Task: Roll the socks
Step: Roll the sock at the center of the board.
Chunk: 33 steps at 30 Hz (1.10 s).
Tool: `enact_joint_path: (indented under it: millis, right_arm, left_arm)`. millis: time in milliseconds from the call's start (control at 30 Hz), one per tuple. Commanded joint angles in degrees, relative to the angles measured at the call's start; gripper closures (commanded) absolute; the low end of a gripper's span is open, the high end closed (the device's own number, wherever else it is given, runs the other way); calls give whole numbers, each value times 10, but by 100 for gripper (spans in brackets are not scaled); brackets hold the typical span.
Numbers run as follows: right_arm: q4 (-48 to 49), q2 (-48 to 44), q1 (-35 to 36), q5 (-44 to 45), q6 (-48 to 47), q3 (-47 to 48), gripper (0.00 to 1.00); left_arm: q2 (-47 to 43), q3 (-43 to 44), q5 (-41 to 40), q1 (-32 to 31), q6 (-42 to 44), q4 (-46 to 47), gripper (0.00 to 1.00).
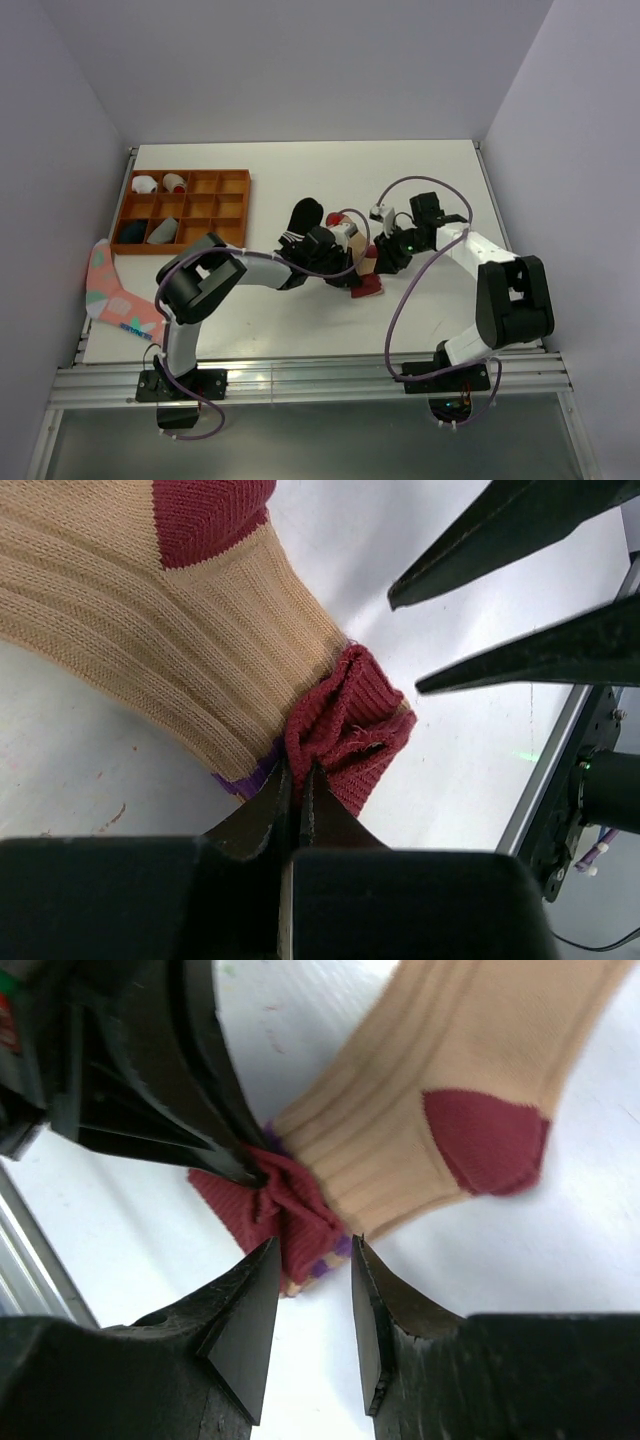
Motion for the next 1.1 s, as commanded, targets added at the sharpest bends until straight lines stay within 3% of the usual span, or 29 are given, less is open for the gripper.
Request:
enact_joint_path:
  millis: [0, 167, 467, 667, 1067]
  right_arm:
    - [36, -13, -22, 14, 16, -2, 59]
    - [37, -24, -61, 1, 3, -5, 60]
    - [-9, -109, -60, -38, -154, -57, 56]
    - [-13, -159, -2, 13, -248, -100, 55]
    - [58, -234, 104, 95, -339, -188, 49]
  left_arm:
    - [26, 17, -11, -2, -6, -56, 100]
    - [42, 49, -5, 0, -5, -88, 100]
    - [79, 117, 27, 6, -9, -198, 100]
    - [95, 148, 59, 29, -7, -256, 100]
    - [130, 212, 121, 49, 19, -359, 100]
